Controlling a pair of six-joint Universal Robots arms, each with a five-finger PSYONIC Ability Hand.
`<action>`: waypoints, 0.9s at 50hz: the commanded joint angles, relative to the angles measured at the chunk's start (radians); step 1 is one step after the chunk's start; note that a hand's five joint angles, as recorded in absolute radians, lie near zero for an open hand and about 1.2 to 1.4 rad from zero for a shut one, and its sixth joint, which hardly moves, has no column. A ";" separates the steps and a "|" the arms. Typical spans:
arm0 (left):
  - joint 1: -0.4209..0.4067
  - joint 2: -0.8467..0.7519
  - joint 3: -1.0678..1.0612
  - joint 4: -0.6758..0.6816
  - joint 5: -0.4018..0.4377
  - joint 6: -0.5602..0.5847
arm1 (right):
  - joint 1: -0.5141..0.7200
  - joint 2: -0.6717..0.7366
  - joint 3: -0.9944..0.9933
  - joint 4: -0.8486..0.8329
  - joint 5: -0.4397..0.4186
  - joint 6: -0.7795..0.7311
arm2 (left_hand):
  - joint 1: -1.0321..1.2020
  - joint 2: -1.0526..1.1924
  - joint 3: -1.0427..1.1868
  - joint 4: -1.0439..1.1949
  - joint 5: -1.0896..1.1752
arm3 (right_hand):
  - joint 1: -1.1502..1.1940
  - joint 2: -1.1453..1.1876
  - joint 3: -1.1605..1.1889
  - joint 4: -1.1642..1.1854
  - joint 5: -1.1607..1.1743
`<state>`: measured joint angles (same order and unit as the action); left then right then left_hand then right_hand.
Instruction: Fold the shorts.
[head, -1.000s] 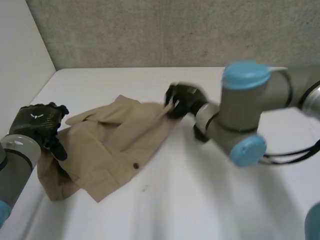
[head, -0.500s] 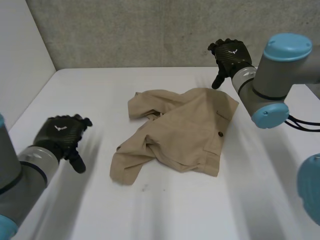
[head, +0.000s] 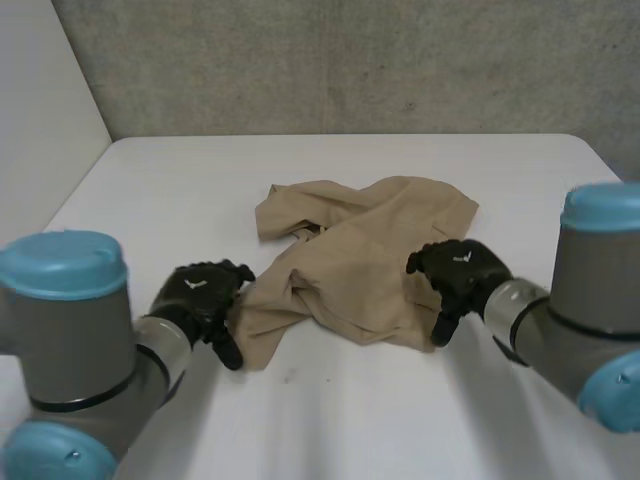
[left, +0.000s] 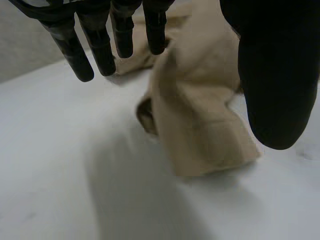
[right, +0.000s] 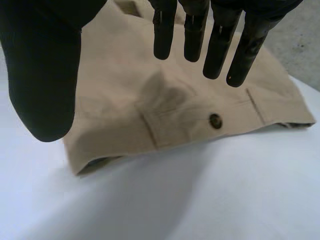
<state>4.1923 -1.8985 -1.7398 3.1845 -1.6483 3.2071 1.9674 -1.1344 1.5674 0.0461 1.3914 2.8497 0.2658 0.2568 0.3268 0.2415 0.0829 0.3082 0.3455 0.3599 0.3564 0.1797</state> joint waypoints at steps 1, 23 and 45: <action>-0.025 -0.154 0.075 0.003 -0.013 0.000 | 0.030 0.022 0.060 -0.107 0.001 0.054 | 0.065 0.074 0.004 0.089 0.073 | 0.147 0.109 0.095 0.098 0.101; -0.023 -0.189 0.105 0.123 -0.096 0.014 | 0.044 0.139 0.040 -0.223 0.006 0.045 | 0.916 0.925 0.855 0.941 0.925 | 1.088 1.051 1.036 1.040 1.042; 0.026 0.300 0.097 0.143 -0.064 0.226 | 0.019 -0.286 -0.191 0.096 -0.002 -0.274 | 1.130 1.139 1.069 1.155 1.139 | 1.088 1.051 1.036 1.040 1.042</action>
<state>4.2099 -1.6895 -1.6377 3.3107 -1.7330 3.3370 1.9915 -1.3601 1.4764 0.0200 1.3873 2.6301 1.0974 1.1944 1.1823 1.1976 0.9873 0.9040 1.1755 1.1745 1.1874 0.9871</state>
